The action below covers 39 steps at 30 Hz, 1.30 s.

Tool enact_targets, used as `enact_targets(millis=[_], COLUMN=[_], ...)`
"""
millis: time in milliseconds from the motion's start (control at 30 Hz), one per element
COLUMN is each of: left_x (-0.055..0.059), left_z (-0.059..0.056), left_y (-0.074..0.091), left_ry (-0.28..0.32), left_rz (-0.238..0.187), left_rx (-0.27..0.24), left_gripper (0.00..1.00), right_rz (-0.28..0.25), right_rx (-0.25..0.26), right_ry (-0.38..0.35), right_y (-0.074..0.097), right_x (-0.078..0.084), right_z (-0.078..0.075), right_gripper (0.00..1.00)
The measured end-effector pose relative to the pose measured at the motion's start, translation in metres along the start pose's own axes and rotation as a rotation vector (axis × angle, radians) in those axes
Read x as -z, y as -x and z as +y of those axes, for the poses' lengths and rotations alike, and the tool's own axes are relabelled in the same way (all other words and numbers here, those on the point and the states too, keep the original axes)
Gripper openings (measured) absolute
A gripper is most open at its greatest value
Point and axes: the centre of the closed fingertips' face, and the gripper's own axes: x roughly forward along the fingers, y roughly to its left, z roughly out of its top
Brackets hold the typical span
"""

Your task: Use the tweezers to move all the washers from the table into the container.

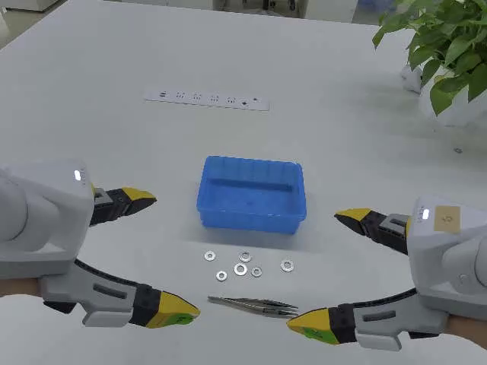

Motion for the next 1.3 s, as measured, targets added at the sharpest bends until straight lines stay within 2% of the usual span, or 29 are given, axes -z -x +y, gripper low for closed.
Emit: enact_targets(millis=[167,733,967,1033,1100,1300], left_x=[-0.001,-0.005,-0.001,-0.006,-0.016,-0.02], left_z=[-0.006,-0.006,-0.006,-0.005,-0.003,0.0], left_y=[-0.004,-0.003,-0.004,-0.003,-0.003,-0.002], left_ry=[-0.001,-0.007,-0.01,0.002,0.001,-0.011], left_rz=[0.005,0.002,0.017,0.006,-0.03,-0.031], left_rx=[0.017,0.009,0.01,0.004,-0.005,-0.009], left_gripper=[0.97,0.96,0.96,0.95,0.95,0.95], right_rz=[0.007,-0.012,0.019,0.015,0.022,0.026], right_rx=[-0.005,0.012,0.002,0.003,0.001,-0.003], right_ry=[0.005,-0.024,-0.001,-0.007,-0.007,0.002], right_y=[-0.002,0.004,0.003,0.003,0.002,0.001], right_x=[0.001,0.0,0.005,0.004,0.005,0.004], right_z=[0.0,0.001,0.005,0.005,0.005,0.006], right_gripper=[0.92,0.91,0.9,0.9,0.9,0.89])
